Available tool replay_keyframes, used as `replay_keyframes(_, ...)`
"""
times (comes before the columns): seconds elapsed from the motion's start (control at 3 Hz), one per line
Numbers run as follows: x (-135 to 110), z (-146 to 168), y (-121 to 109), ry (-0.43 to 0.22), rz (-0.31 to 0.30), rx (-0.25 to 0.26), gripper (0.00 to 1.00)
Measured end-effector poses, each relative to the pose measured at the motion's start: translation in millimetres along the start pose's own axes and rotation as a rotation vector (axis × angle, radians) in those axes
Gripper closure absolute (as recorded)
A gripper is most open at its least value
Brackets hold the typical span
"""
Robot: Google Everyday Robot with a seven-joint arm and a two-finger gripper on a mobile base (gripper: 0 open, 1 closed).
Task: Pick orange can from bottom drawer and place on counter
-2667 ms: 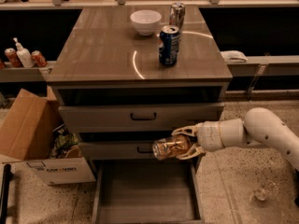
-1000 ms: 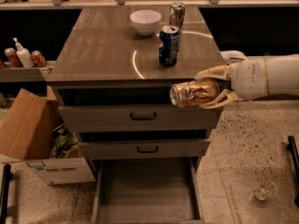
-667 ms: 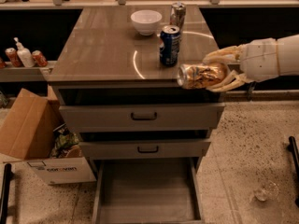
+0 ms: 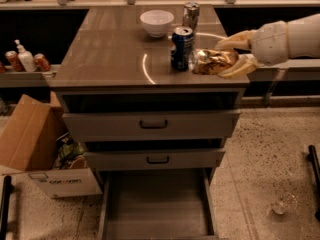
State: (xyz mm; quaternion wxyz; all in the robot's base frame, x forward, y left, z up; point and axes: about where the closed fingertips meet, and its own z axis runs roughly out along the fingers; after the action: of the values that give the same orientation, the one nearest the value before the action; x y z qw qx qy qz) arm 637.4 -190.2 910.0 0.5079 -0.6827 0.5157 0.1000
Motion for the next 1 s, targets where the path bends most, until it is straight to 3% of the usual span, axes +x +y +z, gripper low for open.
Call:
replay_keyframes(0.33,12.4,14.2,-21.9,0.019,0.024,-0.012,1.00)
replay_keyframes(1.0,26.6,45.2,-42.1,0.060,0.067,-0.060,1.00)
